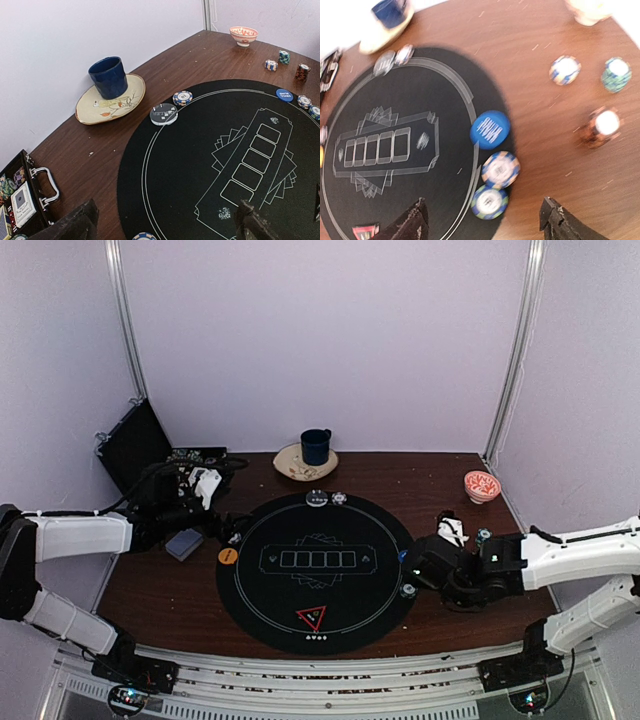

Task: Distribute texas hold em gaming equipment
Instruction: Place the poker chips pile in the small blind area, then pick up the poker chip from the pile of poker chips.

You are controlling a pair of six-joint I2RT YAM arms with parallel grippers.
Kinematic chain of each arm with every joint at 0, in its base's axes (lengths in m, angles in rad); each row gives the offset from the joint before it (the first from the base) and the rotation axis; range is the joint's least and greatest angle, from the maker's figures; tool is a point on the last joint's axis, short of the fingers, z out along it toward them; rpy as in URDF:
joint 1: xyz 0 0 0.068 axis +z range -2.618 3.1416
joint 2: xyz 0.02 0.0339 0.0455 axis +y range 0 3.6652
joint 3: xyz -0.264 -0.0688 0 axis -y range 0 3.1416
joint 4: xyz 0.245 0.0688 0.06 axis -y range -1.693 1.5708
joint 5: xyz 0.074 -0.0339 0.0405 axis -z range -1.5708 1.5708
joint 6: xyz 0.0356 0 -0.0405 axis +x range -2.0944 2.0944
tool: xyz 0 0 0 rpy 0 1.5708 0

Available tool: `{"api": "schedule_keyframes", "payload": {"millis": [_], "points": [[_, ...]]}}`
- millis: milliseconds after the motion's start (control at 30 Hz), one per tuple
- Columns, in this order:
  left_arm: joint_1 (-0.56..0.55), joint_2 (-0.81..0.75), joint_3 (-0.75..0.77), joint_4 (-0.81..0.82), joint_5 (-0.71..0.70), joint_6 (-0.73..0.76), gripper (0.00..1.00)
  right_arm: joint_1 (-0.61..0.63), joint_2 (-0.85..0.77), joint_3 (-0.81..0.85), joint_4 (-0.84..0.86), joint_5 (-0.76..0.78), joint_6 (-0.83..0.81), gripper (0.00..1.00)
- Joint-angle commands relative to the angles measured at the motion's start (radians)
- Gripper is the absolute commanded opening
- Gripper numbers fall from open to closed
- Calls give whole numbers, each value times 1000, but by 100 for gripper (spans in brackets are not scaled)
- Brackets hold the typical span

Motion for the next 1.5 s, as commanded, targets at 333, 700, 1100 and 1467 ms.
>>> {"api": "schedule_keyframes", "payload": {"millis": [333,700,1100,1467], "points": [[5,-18,12,43,11,-15,98,-548,-127,-59,96,-33,-310,77],[5,-22,9,43,23,-12,98,-817,99,8,225,-81,-454,76],[4,-12,12,40,43,-14,98,-933,160,-28,313,-160,-499,72],[4,-1,12,46,41,-15,98,-933,277,-34,406,-226,-482,71]]}}
